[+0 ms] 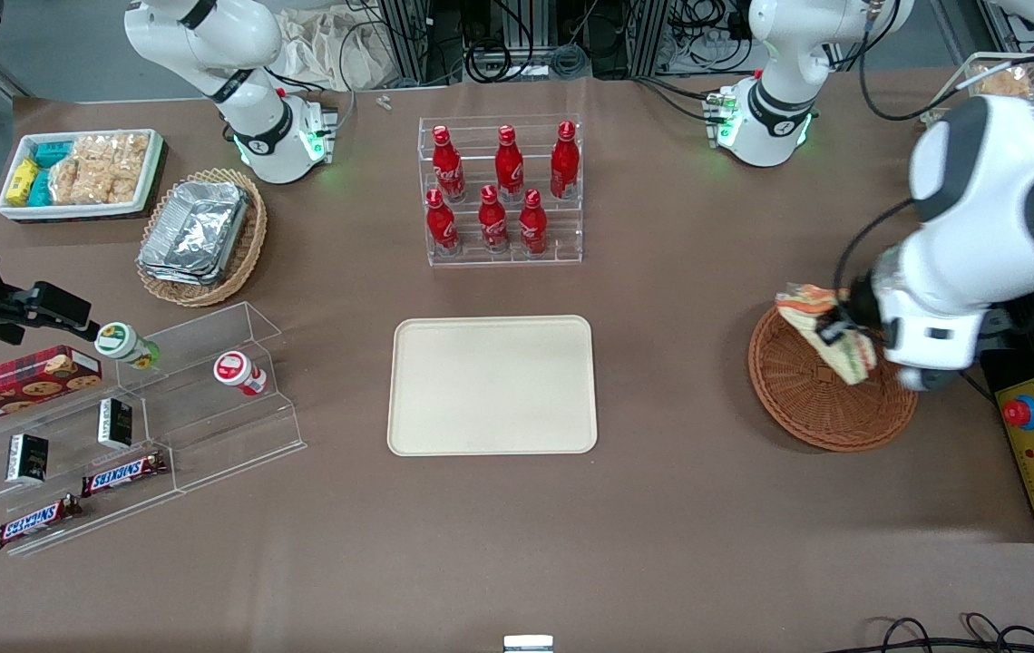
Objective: Place sandwich from basket to tray
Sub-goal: 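Lift the sandwich and carry it over the cream tray, then lower the sandwich onto the tray and open the left gripper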
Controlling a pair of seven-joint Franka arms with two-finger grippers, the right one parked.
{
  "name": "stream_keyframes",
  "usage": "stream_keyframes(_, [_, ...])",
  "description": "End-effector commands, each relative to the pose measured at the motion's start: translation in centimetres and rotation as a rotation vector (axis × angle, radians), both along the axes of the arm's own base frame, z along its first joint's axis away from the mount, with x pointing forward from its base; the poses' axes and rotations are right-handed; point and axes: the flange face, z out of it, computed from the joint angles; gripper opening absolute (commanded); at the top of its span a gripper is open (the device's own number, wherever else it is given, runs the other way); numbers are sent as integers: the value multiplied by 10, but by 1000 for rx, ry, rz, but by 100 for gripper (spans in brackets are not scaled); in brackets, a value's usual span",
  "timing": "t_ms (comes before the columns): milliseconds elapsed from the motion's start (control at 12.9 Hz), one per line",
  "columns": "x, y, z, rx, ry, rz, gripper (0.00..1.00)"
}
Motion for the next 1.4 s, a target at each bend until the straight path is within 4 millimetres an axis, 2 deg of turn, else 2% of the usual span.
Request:
stream_keyframes(0, [-13,-70,-12,40,16,-207,0])
stream_keyframes(155, [-29,-120,-21,9,22,-276,0])
stream_keyframes(310, [-46,-183,-28,-53,-44,-400,0])
stream_keyframes(388, [-49,-208,-42,-71,-69,-446,0])
stream_keyframes(466, [-53,-234,-67,-93,-54,-492,0])
stream_keyframes(543, [-48,-249,-79,-122,-41,-516,0])
stream_keyframes(621, [-50,-272,-97,-111,-43,-569,0])
stream_keyframes(698, [-52,-287,-117,-43,-76,-627,0])
stream_keyframes(776, [-49,-292,-137,-11,-106,-661,0])
stream_keyframes(1086, [-40,-305,-201,-104,-124,-663,0])
stream_keyframes(1319, [-34,-308,-235,-141,-125,-633,0])
